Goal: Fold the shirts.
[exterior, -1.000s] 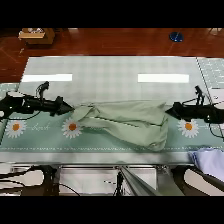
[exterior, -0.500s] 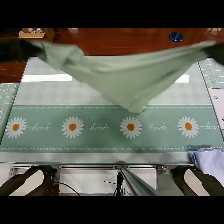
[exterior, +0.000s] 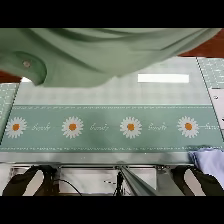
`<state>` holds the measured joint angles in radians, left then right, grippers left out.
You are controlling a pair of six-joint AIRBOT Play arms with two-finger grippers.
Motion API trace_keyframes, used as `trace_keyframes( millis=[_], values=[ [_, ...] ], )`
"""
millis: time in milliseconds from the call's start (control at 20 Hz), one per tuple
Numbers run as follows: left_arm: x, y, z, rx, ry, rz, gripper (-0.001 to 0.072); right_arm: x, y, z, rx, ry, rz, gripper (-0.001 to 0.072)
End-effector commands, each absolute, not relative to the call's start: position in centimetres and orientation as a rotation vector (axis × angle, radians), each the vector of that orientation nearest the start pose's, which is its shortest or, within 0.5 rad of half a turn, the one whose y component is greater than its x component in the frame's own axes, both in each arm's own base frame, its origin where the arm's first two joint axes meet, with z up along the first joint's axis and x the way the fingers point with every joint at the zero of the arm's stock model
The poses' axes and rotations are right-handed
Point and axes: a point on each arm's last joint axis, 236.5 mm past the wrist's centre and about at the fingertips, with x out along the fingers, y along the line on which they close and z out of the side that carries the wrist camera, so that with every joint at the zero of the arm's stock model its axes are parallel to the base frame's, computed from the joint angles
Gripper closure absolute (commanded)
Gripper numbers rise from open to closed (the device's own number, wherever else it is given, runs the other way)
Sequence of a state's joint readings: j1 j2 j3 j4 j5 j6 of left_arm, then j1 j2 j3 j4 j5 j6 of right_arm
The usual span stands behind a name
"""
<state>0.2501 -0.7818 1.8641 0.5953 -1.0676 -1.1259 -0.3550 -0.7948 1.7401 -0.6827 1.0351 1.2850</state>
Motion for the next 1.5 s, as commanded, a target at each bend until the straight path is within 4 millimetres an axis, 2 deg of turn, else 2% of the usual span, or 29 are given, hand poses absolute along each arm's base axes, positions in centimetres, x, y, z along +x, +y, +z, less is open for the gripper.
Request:
trace_keyframes(
  millis=[0,100,200,350,450,550,650,750,800,900,1000,1100,1200,1300,1350,1450],
  values=[
    [17.2,-12.6,57.0,0.013,-0.282,-0.538,0.0693,24.4,7.8,54.4,0.188,-0.123,0.398,0.0675],
    [15.8,-11.7,56.0,0.025,-0.243,-0.46,0.0693,23.4,8.1,53.3,0.183,-0.051,0.381,0.0674],
    [15.2,-10.6,54.2,0.037,-0.169,-0.386,0.0693,22.8,8.3,50.7,0.179,0.076,0.367,0.0674],
    [15.4,-9.1,49.2,0.028,0.046,-0.314,0.0694,21.9,8.2,45.3,0.182,0.31,0.346,0.0675],
    [15.8,-7.3,45.3,0.053,0.215,-0.247,0.0694,20.9,6.8,40.9,0.154,0.505,0.286,0.0675],
    [16.5,-5.1,42.4,0.064,0.34,-0.169,0.0694,20.3,5.0,37.3,0.143,0.677,0.223,0.0674],
    [18.2,-4.1,39.2,0.045,0.474,-0.165,0.0693,21.6,4.6,35.8,0.171,0.731,0.227,0.0675],
    [20.5,-3.9,34.8,-0.002,0.642,-0.201,0.0694,23.2,5.7,33.2,0.243,0.83,0.317,0.0675],
    [21.8,-3.8,32.7,-0.029,0.71,-0.216,0.0694,24.1,5.7,31.1,0.281,0.901,0.339,0.0675],
    [25.0,-3.2,28.0,-0.073,0.822,-0.238,0.0694,25.6,5.2,25.4,0.29,1.078,0.342,0.0675],
    [28.8,-3.3,24.1,-0.139,0.87,-0.276,0.0694,27.8,5.4,19.2,0.268,1.224,0.326,0.0675],
    [33.0,-3.7,21.4,-0.207,0.854,-0.318,0.0693,32.1,6.8,14.6,0.261,1.236,0.341,0.0675],
    [37.5,-3.1,19.4,-0.23,0.819,-0.311,0.0693,37.7,7.6,11.5,0.288,1.177,0.324,0.0675],
    [41.8,-2.6,17.3,-0.225,0.783,-0.291,0.0693,43.2,7.4,9.1,0.36,1.084,0.282,0.0675],
    [43.6,-2.7,15.9,-0.216,0.78,-0.291,0.0693,45.5,7.0,8.0,0.396,1.043,0.253,0.0674],
    [46.2,-3.5,12.3,-0.217,0.813,-0.299,0.0692,48.9,6.7,6.1,0.453,0.981,0.217,0.0675]
  ],
)
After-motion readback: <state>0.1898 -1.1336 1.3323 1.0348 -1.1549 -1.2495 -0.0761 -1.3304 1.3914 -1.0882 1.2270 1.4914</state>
